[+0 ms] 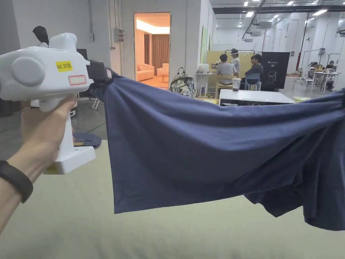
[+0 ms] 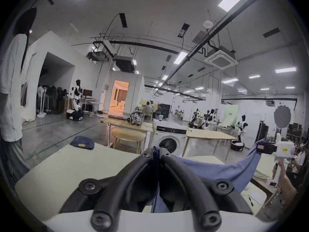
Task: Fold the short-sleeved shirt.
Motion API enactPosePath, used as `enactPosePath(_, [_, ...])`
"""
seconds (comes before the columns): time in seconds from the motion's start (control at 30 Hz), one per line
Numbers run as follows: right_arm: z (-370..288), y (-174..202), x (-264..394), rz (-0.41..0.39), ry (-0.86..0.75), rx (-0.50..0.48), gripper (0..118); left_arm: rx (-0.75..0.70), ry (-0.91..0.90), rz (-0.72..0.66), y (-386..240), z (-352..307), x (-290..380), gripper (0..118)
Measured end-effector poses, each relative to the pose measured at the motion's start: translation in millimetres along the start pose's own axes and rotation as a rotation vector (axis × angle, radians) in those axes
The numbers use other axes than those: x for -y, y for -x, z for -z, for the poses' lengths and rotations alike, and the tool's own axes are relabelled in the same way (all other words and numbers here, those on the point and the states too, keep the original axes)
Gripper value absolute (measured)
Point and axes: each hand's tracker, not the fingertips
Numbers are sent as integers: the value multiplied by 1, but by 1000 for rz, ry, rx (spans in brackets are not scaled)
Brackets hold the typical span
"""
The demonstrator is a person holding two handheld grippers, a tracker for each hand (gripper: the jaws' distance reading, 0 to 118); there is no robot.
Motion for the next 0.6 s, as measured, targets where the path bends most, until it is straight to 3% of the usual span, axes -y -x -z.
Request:
enactPosePath(0.2, [70,-10,-1,-34,7,54,2,-19,59,36,11,55,10,0])
enactPosePath(0.4, [103,-18,10,-5,32,50,2,-15,71,11,25,88,32,0])
enactPosePath(0.5, [120,-25,37,-32,84,59,2,-33,131,26,33,99,65,0])
enactPosePath(0.6, [130,-32,104,-40,188,78,2,-3,240,-21,45,108,133,0])
